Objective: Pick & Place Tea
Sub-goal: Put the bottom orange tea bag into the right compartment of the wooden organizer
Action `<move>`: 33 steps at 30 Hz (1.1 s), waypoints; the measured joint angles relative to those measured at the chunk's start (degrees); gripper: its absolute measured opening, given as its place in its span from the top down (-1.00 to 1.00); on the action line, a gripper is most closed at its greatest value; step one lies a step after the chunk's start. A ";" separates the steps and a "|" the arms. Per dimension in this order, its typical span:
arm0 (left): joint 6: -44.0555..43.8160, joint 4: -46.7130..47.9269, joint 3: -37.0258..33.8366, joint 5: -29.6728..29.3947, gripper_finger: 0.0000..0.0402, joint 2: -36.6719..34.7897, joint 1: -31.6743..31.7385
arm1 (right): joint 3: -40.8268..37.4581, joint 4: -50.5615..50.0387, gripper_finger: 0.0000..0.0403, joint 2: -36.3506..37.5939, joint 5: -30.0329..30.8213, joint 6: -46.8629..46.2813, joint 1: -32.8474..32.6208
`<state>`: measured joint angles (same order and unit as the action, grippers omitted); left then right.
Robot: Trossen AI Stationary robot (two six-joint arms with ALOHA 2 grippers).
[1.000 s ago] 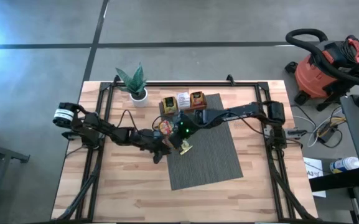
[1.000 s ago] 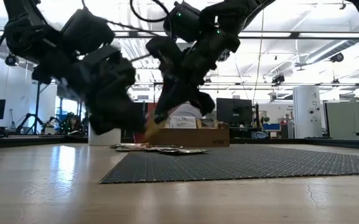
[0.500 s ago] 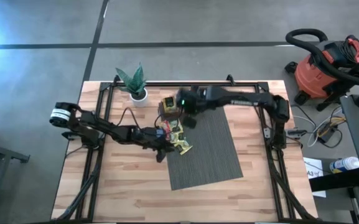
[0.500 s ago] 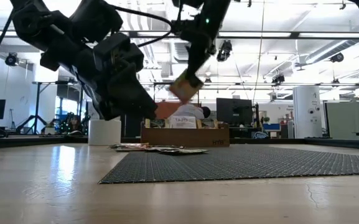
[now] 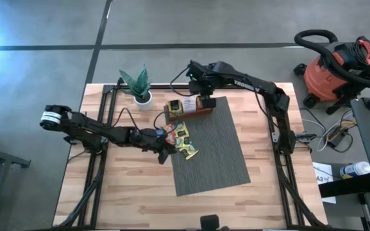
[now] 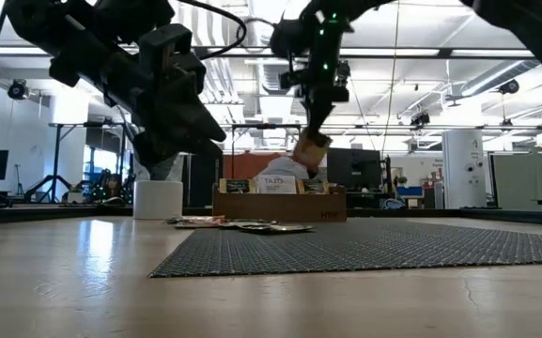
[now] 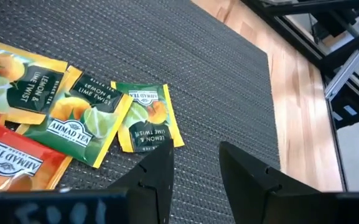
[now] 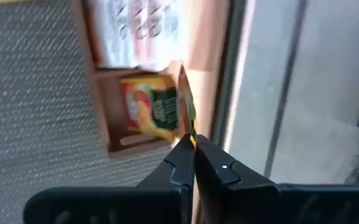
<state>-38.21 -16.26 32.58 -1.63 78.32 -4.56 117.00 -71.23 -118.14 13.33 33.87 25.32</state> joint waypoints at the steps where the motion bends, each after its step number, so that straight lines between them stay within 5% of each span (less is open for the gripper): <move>1: -0.03 0.02 0.00 0.00 0.39 -0.12 0.00 | -0.10 -0.80 0.96 -0.63 -0.10 0.40 0.20; 21: -2.81 0.75 -0.02 -4.08 0.39 -0.59 0.00 | -4.22 -3.98 0.96 -7.49 3.20 4.29 -1.74; 33: -2.79 0.75 -0.02 -4.39 0.39 -0.59 0.00 | -6.68 2.98 0.96 -7.46 3.58 5.14 -3.55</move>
<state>-40.99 -15.51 32.56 -6.02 77.73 -4.56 110.32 -68.25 -125.60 16.91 39.00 21.78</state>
